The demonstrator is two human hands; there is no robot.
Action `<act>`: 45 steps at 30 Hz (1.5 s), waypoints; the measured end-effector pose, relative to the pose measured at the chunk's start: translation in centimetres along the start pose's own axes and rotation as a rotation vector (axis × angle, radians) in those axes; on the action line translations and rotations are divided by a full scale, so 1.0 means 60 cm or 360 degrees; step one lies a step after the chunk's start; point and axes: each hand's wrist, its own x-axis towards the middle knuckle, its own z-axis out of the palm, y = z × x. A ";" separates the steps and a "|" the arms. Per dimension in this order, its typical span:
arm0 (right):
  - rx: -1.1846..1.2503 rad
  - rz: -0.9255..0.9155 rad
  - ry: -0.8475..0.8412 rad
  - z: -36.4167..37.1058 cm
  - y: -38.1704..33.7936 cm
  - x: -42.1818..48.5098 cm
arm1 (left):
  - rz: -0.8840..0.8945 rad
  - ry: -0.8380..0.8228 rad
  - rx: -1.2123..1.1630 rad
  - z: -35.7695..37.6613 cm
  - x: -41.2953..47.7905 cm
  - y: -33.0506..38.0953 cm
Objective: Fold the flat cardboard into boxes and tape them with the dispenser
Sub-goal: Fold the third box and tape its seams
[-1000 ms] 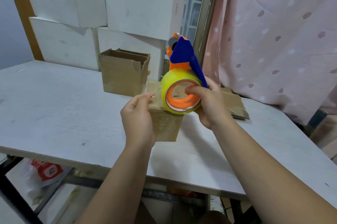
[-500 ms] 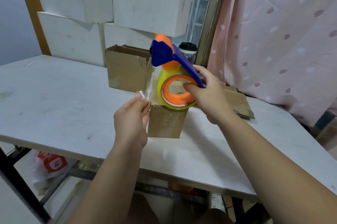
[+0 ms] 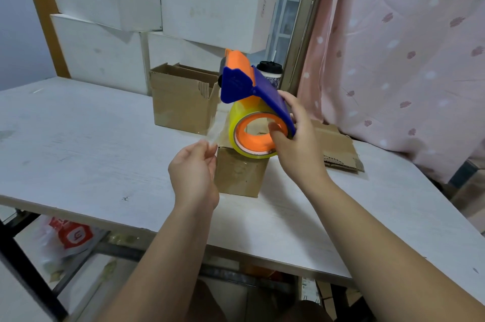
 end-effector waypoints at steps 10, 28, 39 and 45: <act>0.0225 0.0174 -0.0022 -0.013 -0.005 0.022 | -0.0078 -0.0123 0.0203 -0.012 0.018 0.003; 0.0385 0.0145 -0.0064 -0.017 0.022 0.000 | -0.0060 -0.0148 0.0202 -0.013 0.022 0.002; 0.0369 0.0176 -0.0093 -0.014 0.024 0.010 | -0.0066 -0.0157 0.0525 -0.024 0.041 0.002; 0.0337 0.0172 -0.0046 -0.011 0.026 0.005 | -0.0163 -0.0093 0.0871 -0.024 0.046 -0.001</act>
